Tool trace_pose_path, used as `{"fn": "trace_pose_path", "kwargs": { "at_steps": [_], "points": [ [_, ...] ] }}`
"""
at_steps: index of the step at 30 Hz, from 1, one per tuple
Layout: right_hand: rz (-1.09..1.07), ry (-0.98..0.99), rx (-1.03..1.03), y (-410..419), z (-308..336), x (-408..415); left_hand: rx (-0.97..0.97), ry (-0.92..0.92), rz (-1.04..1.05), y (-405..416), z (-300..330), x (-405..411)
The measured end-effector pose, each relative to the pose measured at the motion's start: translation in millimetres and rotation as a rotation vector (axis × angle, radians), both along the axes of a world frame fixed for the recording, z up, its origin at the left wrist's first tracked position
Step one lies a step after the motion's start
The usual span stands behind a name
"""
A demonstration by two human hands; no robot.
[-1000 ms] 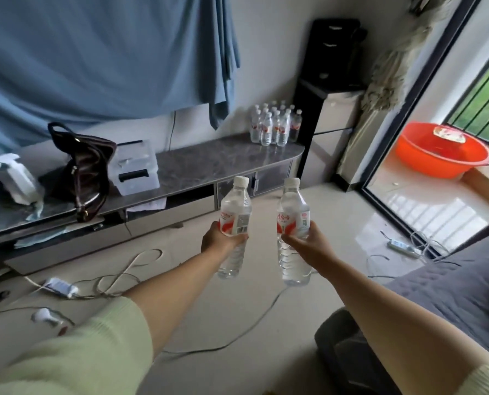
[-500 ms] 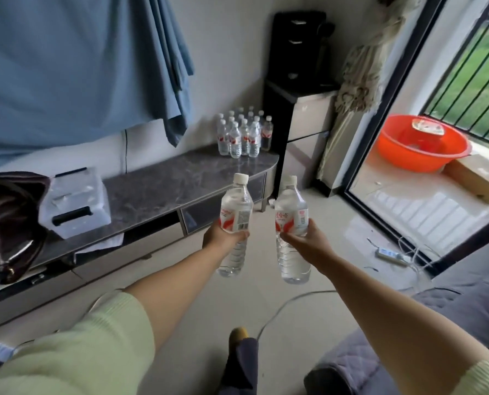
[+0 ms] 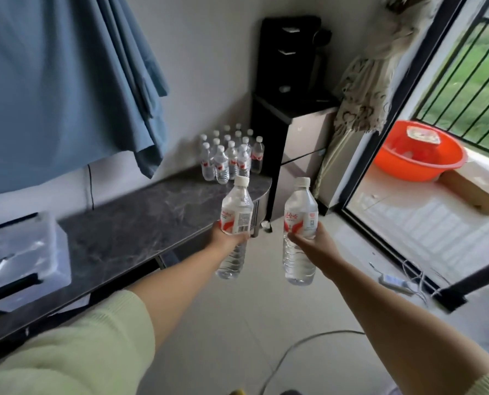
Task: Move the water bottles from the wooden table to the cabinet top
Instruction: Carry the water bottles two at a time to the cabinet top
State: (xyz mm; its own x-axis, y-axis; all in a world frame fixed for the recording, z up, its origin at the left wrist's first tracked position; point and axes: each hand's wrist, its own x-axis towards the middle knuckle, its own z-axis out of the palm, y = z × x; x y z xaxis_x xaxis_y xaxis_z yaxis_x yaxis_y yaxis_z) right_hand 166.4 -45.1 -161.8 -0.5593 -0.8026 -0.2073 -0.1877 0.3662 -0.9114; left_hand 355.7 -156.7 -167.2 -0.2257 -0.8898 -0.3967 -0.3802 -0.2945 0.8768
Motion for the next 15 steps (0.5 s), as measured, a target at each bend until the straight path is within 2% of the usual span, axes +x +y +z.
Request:
{"fn": "trace_pose_path", "kwargs": {
  "at_steps": [9,15],
  "points": [
    [0.067,-0.003,0.069,-96,-15,-56,0.038,-0.138,0.015,-89,-25,-43],
    [0.118,0.049,0.092,-205,-25,-125,0.083,-0.142,0.118,-186,-45,-102]
  ]
}}
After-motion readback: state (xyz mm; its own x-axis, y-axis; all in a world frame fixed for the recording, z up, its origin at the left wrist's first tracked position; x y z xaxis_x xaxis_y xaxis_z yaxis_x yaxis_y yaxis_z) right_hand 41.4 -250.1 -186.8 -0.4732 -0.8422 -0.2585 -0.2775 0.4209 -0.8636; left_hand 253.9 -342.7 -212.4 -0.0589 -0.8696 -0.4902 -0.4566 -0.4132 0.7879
